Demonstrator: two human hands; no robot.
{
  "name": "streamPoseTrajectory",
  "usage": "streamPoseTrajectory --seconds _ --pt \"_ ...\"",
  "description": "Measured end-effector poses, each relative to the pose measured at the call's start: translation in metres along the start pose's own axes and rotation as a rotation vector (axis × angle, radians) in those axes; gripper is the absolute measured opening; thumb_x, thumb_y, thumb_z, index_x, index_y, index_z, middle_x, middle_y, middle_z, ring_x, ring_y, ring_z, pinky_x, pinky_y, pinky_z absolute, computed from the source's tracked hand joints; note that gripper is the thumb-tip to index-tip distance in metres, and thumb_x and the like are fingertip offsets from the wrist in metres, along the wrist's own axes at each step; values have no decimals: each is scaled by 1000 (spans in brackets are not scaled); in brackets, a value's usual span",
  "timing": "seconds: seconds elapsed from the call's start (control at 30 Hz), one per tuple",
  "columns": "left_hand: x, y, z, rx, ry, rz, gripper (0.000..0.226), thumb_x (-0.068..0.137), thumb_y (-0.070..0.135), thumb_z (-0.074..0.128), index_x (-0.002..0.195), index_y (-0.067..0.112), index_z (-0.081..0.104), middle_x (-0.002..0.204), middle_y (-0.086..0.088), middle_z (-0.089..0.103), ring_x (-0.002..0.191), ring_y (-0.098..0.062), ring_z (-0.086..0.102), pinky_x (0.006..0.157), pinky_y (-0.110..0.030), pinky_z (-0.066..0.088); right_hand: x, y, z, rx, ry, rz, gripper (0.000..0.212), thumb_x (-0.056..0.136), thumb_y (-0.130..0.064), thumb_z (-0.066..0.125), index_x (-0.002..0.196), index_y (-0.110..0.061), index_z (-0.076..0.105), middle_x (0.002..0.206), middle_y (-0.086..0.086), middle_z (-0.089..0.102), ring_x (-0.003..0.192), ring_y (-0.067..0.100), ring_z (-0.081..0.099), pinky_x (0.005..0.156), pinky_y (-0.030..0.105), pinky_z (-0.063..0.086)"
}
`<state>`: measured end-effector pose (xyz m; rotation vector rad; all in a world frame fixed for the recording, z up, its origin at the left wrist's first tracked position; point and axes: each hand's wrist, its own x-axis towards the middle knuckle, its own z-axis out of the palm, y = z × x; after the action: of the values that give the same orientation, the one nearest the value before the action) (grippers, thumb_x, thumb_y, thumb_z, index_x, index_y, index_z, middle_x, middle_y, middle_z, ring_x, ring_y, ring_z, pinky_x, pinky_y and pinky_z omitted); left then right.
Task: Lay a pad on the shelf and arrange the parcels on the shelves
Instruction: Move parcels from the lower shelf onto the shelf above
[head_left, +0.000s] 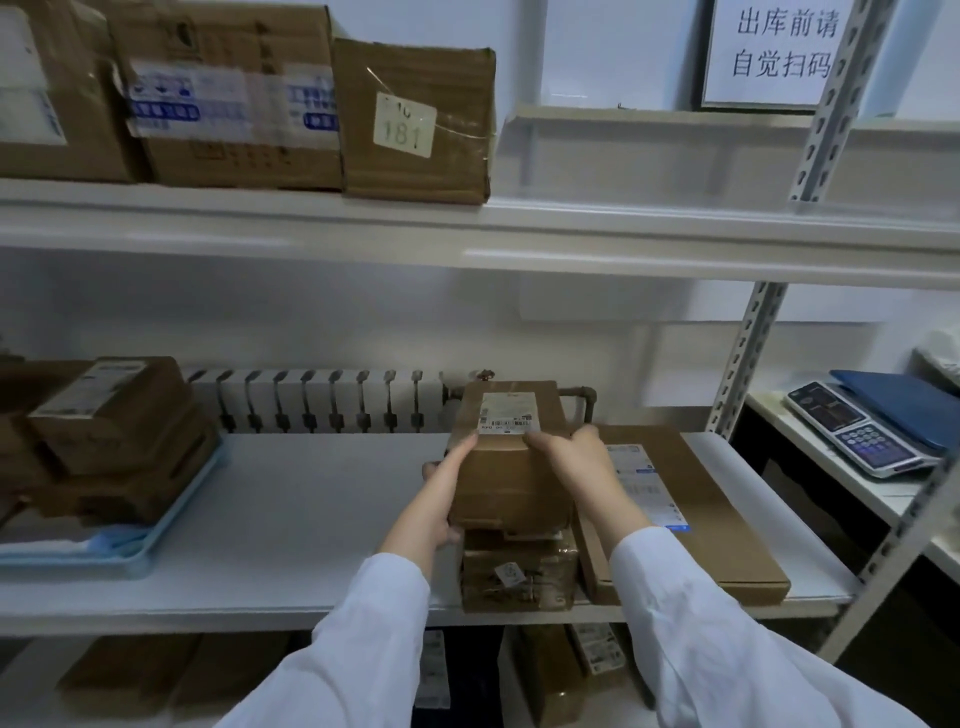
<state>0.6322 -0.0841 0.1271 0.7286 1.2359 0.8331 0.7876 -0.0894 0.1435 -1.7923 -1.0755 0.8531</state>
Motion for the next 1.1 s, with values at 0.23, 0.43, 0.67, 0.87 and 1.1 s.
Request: streamPoseTrajectory --seconds 0.23,0.43,0.67,0.87,1.1 --pt "-23 32 -33 -99 40 90 61 63 69 63 97 19 58 90 -9 68 83 -25 63 57 -28 47 -15 -38 0 233 27 -90 83 79 -65 50 142 -16 28 140 13 43 126 35 43 103 51 38" --pt "-60 61 -77 -119 44 167 68 60 70 63 107 21 64 100 -9 71 96 -28 64 73 -35 51 -40 -71 10 348 174 -97 85 83 -64 47 147 -16 18 150 16 28 135 39 28 109 55 27" --pt "-110 86 -142 -92 66 317 49 65 69 60 88 26 66 62 3 72 57 -15 70 45 -21 49 -102 -103 40 413 435 -239 49 90 -45 49 128 -16 42 136 7 43 126 28 38 107 48 27" --pt "-152 101 -178 -53 39 425 51 69 72 53 84 25 69 64 5 73 54 -10 69 48 -20 46 -152 -130 61 444 448 -287 33 88 -37 51 116 -20 45 127 2 46 118 25 43 103 46 32" --pt "-188 114 -205 -73 -3 553 67 60 74 53 100 23 72 93 -7 75 90 -25 68 73 -35 52 -206 -157 71 567 509 -445 16 89 -31 50 102 -30 41 104 -7 47 102 19 50 97 51 40"
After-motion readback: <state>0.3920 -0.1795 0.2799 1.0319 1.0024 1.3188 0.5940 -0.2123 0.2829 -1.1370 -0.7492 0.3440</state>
